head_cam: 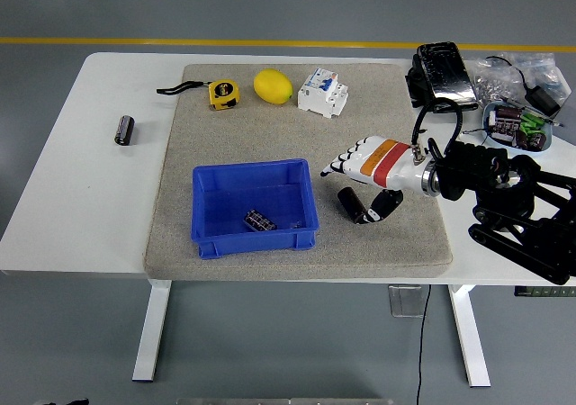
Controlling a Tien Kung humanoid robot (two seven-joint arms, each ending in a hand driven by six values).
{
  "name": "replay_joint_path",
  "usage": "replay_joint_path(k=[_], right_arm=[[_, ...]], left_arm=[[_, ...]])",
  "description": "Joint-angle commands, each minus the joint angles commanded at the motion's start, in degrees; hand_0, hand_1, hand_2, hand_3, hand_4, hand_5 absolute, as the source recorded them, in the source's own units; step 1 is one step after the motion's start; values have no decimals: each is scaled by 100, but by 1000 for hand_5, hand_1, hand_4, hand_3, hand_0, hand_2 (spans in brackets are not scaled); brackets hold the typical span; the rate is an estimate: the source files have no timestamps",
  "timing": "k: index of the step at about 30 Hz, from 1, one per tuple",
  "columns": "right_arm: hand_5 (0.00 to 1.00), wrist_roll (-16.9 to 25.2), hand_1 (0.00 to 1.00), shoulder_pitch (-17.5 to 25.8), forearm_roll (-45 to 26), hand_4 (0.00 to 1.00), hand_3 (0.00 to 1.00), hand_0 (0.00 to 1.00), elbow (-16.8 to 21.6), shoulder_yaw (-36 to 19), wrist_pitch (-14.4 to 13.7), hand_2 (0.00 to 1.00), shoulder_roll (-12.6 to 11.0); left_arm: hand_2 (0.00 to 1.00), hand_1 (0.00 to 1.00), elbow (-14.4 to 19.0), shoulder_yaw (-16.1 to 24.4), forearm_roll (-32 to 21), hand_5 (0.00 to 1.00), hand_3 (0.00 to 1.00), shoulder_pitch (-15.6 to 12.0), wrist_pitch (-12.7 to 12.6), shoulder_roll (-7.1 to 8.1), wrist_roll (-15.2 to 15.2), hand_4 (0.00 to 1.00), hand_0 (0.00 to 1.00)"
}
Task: Pick up the battery,place it into the box
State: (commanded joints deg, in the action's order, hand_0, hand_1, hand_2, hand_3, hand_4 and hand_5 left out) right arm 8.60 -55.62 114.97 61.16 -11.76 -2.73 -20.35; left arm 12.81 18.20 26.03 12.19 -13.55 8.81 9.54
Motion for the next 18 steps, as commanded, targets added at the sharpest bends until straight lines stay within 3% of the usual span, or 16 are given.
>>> replay_joint_path(k=[10, 18], right_arm=[[279, -43, 731, -12, -78, 986, 832, 733, -397, 177, 84, 781, 214], [304, -7, 695, -23, -114, 998, 807, 704, -493, 244, -30, 754, 293]], left_arm=[[746, 700, 1, 28, 39, 495, 614, -19, -5, 2, 1, 627, 717], [747, 701, 7, 44, 83, 494, 616, -19, 1, -1, 10, 627, 717]])
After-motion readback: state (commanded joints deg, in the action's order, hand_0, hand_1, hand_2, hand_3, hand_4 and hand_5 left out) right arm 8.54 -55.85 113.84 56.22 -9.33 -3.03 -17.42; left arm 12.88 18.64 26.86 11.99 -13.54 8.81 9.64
